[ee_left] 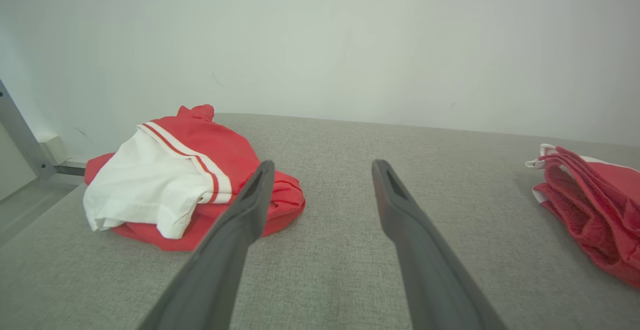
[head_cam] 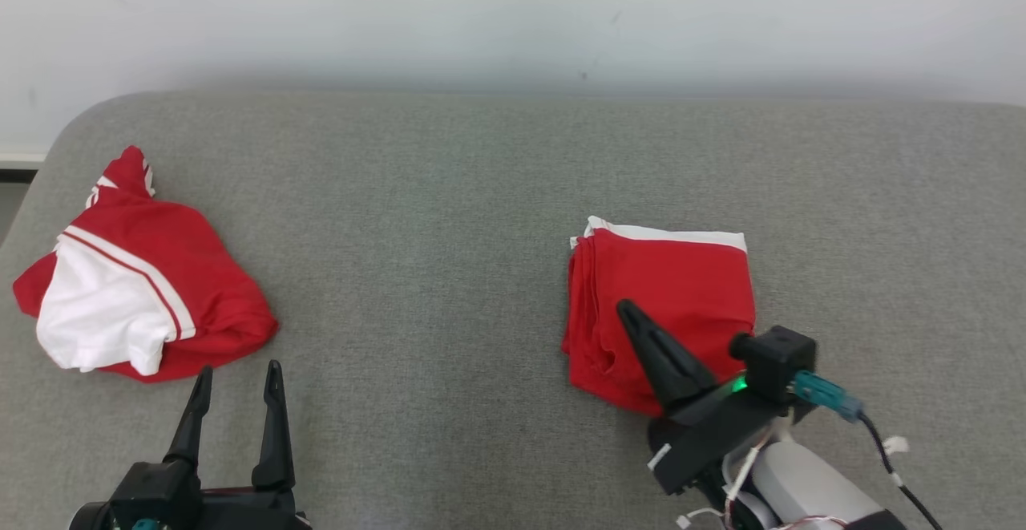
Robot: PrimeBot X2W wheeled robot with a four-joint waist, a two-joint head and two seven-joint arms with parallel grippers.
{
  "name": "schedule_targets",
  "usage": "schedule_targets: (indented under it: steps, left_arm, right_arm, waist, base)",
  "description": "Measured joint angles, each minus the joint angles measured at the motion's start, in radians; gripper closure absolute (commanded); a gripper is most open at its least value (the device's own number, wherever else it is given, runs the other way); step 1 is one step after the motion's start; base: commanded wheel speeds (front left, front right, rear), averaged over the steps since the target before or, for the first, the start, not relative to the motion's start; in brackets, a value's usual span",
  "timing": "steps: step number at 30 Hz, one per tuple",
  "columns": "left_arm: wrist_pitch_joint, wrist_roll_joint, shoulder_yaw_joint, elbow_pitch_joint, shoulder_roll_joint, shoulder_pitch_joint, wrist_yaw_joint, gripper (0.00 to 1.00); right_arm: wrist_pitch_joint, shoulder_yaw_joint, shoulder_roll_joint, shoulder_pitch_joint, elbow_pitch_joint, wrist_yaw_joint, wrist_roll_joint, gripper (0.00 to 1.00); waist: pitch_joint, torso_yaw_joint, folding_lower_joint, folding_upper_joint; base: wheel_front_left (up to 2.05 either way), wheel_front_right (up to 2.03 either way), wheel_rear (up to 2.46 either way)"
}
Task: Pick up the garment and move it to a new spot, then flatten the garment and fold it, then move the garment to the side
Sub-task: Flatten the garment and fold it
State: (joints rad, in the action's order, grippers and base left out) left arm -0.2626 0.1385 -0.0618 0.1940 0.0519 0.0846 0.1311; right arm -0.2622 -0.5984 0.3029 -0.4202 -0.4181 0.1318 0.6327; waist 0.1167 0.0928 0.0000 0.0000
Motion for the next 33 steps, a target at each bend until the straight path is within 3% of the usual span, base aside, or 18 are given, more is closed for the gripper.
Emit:
schedule_targets:
  steps: [9,18,27,28,29,33]
  left_arm:
    - [0.0,-0.003,-0.024,-0.015,0.003,-0.024,0.0,0.0]
    - [0.0,-0.015,-0.032,-0.024,0.003,-0.043,0.0,0.0]
    - [0.0,-0.016,-0.054,-0.043,0.003,-0.076,0.0,0.0]
    - [0.0,-0.016,-0.054,-0.045,0.003,-0.082,0.0,0.0]
    - [0.0,-0.016,-0.056,-0.046,0.003,-0.087,0.0,0.0]
    - [0.0,-0.019,-0.054,-0.053,0.003,-0.104,0.0,0.0]
  right_arm:
    - [-0.002,0.224,0.002,0.111,0.135,0.0,-0.126,1.0]
    - [-0.002,0.366,-0.016,0.222,0.183,0.0,-0.223,1.0]
    - [-0.002,0.485,-0.074,0.353,0.225,0.0,-0.27,1.0]
    - [-0.002,0.496,-0.079,0.359,0.227,0.0,-0.274,0.59]
    - [-0.002,0.501,-0.085,0.362,0.23,0.0,-0.276,0.01]
    - [-0.002,0.525,-0.101,0.369,0.236,0.0,-0.288,0.0]
  waist:
    - [-0.018,-0.057,0.0,0.0]
    - [-0.037,-0.123,-0.0001,0.0]
    - [-0.057,-0.162,0.0,0.0]
    - [-0.059,-0.165,0.0,0.0]
    - [-0.061,-0.168,-0.0001,0.0]
    - [-0.068,-0.177,-0.0001,0.0]
  base:
    - [0.0,0.0,0.0]
    - [0.0,0.0,0.0]
    - [0.0,0.0,0.0]
    - [0.0,0.0,0.0]
    - [0.0,0.0,0.0]
    - [0.0,0.0,0.0]
